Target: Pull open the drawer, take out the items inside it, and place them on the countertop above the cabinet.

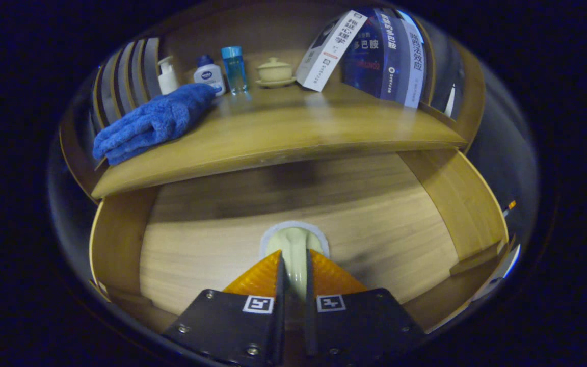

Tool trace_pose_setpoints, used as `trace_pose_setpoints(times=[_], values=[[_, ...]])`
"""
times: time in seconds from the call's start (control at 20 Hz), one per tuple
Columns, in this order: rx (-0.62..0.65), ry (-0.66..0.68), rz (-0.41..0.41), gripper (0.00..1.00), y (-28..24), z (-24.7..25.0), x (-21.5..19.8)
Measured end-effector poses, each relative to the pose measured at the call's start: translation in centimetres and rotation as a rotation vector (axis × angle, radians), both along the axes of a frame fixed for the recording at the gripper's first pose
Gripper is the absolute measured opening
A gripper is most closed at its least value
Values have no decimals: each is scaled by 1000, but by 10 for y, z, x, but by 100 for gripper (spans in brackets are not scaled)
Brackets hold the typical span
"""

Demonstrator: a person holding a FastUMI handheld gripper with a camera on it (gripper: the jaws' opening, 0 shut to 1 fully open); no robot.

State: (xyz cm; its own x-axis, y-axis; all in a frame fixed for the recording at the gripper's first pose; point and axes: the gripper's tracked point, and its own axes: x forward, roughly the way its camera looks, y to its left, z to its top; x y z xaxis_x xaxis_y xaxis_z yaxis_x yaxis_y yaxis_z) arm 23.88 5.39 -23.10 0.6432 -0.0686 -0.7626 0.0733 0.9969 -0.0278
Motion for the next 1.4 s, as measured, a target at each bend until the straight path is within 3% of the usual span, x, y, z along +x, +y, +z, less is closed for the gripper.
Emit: trace_pose_setpoints(times=[0.4, 0.75, 1.0, 1.4], values=[[-48, -95, 57, 16, -1, 28, -13], [-56, -289, 59, 16, -3, 98, -17], [-68, -364, 84, 16, 6, 137, 8], [-65, -343, 88, 16, 11, 134, 76]])
